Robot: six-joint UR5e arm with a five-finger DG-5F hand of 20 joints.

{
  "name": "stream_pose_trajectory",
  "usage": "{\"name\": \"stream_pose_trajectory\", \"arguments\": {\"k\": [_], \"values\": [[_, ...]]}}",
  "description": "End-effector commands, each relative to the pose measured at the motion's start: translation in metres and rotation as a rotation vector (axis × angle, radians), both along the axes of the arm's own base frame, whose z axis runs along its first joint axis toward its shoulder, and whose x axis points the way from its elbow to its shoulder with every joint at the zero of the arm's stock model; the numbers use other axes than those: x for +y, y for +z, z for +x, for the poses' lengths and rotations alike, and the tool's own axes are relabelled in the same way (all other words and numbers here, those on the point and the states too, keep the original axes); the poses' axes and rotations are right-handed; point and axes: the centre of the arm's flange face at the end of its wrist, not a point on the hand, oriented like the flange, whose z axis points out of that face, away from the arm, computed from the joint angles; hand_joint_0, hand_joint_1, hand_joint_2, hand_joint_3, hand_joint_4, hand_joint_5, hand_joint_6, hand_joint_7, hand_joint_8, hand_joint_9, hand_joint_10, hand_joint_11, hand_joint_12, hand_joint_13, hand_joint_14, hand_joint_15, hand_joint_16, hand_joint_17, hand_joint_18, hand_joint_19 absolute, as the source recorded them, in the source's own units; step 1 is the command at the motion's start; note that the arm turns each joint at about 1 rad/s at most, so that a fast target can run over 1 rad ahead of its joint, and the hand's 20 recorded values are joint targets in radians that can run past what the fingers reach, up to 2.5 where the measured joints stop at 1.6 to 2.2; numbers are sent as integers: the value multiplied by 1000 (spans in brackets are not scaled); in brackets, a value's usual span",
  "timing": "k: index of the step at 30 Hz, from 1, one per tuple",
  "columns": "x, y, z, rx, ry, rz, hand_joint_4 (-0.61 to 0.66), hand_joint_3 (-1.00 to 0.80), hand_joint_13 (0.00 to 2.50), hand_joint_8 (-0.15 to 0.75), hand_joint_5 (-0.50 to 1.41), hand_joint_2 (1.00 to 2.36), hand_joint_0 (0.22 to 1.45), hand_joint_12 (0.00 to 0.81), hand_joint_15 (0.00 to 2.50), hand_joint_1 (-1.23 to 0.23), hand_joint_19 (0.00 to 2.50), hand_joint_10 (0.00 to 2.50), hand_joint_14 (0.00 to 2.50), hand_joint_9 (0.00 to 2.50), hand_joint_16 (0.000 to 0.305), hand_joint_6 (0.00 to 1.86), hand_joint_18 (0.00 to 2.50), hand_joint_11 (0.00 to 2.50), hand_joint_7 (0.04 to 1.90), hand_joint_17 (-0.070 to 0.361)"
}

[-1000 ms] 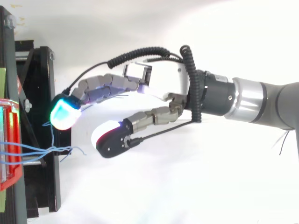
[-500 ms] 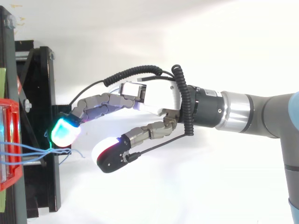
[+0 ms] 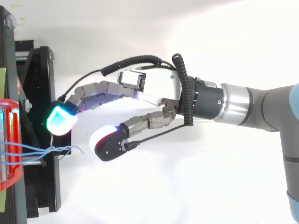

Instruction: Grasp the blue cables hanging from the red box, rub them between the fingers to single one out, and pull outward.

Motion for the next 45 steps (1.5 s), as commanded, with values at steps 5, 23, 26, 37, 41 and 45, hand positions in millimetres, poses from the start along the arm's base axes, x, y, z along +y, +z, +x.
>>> {"name": "stream_pose_trajectory", "arguments": {"k": [5, 23, 26, 37, 41, 45], "values": [[-14, 11, 7, -35, -21, -18, 198, -500, 400, 255, -194, 1000, 524, 333, 138, -551, 407, 0, 5, 566, 45, 502, 422, 73, 701, 102], [13, -6, 20, -53, 11, -25, 203, -500, 425, 257, -192, 1000, 525, 334, 151, -551, 419, 3, 6, 603, 45, 502, 442, 94, 704, 102], [18, -3, 22, -70, 15, -22, 204, -500, 441, 258, -190, 1000, 526, 333, 155, -550, 420, 3, 6, 610, 45, 502, 450, 96, 702, 101], [22, 10, 30, -175, 14, -23, 208, -500, 492, 263, -184, 1000, 531, 332, 175, -548, 430, 5, 6, 661, 44, 502, 486, 116, 713, 100], [22, 13, 31, -191, 12, -29, 219, -500, 523, 270, -173, 1000, 534, 329, 193, -549, 439, 5, 8, 715, 44, 502, 502, 151, 743, 99], [23, 13, 31, -191, 16, -29, 230, -500, 546, 271, -163, 1000, 539, 329, 196, -552, 437, 7, 8, 772, 44, 502, 516, 189, 767, 98]]}}
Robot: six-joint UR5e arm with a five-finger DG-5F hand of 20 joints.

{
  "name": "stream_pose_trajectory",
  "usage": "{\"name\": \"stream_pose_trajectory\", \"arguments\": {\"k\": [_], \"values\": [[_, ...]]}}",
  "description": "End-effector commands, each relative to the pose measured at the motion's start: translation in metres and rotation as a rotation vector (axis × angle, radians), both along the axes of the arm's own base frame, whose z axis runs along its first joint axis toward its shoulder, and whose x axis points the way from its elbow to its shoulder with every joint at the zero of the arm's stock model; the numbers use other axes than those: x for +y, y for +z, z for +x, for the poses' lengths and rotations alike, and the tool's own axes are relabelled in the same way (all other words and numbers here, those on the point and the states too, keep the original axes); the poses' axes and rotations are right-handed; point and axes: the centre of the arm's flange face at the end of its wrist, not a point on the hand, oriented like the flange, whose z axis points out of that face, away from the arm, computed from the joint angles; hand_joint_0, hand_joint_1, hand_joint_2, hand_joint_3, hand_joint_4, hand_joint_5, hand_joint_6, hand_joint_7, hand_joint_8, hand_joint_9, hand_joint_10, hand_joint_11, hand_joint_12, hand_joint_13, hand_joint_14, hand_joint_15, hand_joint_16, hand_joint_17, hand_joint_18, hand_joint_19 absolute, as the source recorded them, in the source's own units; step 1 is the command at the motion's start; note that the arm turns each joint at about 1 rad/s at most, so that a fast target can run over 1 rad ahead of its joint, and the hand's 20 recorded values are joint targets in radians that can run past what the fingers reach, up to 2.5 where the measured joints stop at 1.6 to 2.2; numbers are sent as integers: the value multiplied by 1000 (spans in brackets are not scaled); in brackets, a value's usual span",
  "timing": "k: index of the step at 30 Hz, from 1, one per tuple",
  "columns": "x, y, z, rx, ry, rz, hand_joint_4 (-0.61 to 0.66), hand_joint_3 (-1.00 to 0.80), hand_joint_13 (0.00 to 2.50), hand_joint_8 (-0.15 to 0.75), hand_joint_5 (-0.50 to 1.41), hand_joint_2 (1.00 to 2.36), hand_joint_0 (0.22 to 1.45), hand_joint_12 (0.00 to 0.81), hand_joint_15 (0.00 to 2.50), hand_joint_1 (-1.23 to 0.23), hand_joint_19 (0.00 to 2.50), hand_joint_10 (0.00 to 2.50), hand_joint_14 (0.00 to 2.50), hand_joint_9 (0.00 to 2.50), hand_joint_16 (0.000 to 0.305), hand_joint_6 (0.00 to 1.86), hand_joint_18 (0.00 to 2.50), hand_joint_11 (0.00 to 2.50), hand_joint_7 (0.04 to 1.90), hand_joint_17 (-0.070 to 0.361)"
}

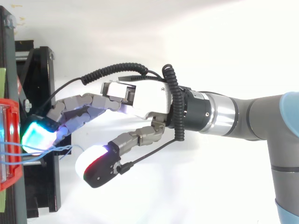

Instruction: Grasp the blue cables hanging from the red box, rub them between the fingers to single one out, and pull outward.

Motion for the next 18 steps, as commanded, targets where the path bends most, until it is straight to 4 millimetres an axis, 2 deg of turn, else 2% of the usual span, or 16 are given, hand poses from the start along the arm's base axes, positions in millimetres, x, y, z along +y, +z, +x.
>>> {"name": "stream_pose_trajectory", "arguments": {"k": [1, 7, 18], "values": [[0, 1, 0, -3, 2, -1, 233, -500, 550, 274, -160, 1000, 541, 328, 198, -552, 438, 9, 8, 794, 43, 503, 519, 211, 773, 98], [0, 1, 0, -4, 1, -2, 258, -500, 574, 277, -135, 1000, 571, 323, 213, -592, 441, 12, 8, 920, 42, 503, 537, 333, 848, 94], [0, 1, 0, -4, 3, -1, 273, -474, 623, 274, -115, 1002, 597, 319, 251, -641, 466, 14, 10, 969, 41, 504, 564, 409, 949, 92]]}}
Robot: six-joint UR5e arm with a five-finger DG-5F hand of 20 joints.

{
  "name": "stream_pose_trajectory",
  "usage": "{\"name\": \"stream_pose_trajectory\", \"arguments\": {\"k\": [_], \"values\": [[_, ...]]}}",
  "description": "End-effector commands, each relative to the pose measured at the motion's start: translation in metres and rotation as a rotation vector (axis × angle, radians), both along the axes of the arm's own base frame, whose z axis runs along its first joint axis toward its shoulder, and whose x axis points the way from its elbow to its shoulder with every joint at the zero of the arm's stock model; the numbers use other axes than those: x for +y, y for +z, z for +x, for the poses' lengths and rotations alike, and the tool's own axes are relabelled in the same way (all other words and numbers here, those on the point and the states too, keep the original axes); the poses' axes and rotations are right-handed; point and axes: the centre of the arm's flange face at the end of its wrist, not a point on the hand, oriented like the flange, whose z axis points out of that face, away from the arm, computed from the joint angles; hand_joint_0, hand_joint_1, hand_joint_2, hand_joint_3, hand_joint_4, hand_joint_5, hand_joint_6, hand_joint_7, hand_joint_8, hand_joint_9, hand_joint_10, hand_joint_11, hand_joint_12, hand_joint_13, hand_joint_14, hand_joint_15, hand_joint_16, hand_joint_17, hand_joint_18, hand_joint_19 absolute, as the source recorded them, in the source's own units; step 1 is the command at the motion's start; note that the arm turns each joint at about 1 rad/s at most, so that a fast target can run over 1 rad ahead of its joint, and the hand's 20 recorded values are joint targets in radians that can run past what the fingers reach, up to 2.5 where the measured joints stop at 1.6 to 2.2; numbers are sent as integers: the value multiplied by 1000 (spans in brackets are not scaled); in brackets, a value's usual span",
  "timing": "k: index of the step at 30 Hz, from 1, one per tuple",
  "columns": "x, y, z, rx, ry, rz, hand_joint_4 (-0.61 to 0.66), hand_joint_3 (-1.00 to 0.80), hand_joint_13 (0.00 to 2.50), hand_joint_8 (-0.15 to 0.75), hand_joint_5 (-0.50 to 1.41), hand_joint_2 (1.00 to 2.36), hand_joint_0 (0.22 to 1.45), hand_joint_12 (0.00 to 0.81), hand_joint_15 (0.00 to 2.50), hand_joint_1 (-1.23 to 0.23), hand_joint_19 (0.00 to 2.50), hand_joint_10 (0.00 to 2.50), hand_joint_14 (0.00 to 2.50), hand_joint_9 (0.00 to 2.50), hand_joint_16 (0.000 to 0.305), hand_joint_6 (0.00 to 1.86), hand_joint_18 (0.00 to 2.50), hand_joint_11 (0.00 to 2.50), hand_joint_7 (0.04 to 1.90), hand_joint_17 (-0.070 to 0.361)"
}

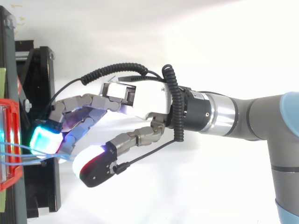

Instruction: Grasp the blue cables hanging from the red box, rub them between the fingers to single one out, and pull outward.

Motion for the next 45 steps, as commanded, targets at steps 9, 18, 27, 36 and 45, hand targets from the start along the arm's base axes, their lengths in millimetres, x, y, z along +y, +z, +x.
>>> {"name": "stream_pose_trajectory", "arguments": {"k": [9, 18, 27, 36, 45], "values": [[6, 1, 1, -1, 4, -6, 273, -470, 651, 274, -113, 1002, 602, 321, 267, -654, 481, 15, 10, 980, 40, 504, 582, 431, 953, 91], [14, 3, 1, -4, 12, -5, 269, -463, 667, 275, -112, 1003, 605, 320, 280, -663, 487, 16, 11, 991, 40, 504, 592, 457, 964, 91], [15, 5, 2, -9, 16, 3, 271, -463, 695, 278, -112, 1003, 607, 325, 295, -668, 487, 16, 12, 1014, 40, 504, 606, 473, 967, 90], [18, 8, 2, -12, 29, 26, 267, -472, 740, 283, -112, 1002, 610, 326, 334, -683, 501, 17, 13, 1038, 40, 504, 619, 508, 971, 90], [23, 16, 1, 0, 69, 14, 270, -473, 743, 285, -112, 1003, 609, 329, 328, -691, 501, 17, 13, 1036, 40, 504, 627, 520, 971, 91]]}}
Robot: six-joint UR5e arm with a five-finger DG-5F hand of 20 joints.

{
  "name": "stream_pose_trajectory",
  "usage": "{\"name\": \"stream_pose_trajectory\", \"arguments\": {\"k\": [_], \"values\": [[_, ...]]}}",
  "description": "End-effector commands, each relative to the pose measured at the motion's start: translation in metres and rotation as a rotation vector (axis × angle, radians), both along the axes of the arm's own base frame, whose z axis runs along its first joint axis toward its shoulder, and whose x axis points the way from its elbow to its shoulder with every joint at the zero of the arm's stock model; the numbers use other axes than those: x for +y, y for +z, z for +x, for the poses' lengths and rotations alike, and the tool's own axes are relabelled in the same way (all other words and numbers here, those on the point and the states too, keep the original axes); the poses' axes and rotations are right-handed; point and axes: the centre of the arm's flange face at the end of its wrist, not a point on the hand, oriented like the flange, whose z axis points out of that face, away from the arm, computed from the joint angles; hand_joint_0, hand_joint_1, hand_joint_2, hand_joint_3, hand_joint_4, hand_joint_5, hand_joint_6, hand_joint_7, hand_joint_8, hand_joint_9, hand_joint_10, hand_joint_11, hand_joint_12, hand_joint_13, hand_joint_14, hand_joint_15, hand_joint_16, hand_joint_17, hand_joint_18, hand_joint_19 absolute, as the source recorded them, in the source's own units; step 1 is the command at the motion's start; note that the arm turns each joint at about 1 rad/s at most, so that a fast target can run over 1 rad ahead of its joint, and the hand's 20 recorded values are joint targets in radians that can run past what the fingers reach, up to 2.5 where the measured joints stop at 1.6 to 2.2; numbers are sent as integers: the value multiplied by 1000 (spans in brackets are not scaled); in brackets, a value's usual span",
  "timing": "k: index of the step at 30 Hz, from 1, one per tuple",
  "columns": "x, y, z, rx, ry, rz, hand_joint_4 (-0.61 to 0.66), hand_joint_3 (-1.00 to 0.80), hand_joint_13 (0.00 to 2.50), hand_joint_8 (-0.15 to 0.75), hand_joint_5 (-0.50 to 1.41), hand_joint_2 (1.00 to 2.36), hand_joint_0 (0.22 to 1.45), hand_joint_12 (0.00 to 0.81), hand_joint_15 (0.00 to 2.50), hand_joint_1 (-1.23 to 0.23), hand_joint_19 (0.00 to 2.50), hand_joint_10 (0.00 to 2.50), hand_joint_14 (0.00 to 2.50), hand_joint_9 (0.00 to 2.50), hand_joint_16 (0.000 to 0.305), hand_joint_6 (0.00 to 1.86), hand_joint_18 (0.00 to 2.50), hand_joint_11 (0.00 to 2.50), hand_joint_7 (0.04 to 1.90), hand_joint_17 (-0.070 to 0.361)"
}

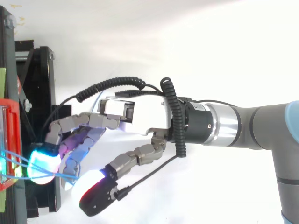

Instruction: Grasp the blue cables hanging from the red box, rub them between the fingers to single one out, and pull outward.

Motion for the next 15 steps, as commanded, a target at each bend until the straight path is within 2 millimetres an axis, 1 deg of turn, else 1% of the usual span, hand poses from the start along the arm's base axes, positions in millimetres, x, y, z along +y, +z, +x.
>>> {"name": "stream_pose_trajectory", "arguments": {"k": [1, 5, 13, 14, 15], "values": [[1, -1, -1, 13, 20, -10, 271, -474, 743, 281, -112, 1002, 610, 329, 334, -692, 501, 17, 13, 1036, 40, 504, 629, 524, 971, 91], [3, 0, -1, 11, 30, 5, 272, -473, 743, 284, -112, 1002, 611, 326, 334, -695, 500, 17, 13, 1037, 40, 504, 630, 520, 973, 91], [9, -6, -4, 21, 47, 27, 268, -466, 744, 279, -112, 1003, 614, 325, 332, -701, 507, 17, 13, 1033, 40, 504, 632, 519, 972, 91], [9, -1, -4, 16, 48, 34, 268, -466, 744, 281, -112, 1002, 614, 326, 328, -701, 510, 17, 13, 1035, 40, 504, 633, 515, 973, 91], [9, -1, -4, 17, 49, 37, 272, -465, 744, 281, -112, 1002, 615, 327, 332, -702, 500, 17, 13, 1033, 40, 504, 633, 509, 973, 91]]}}
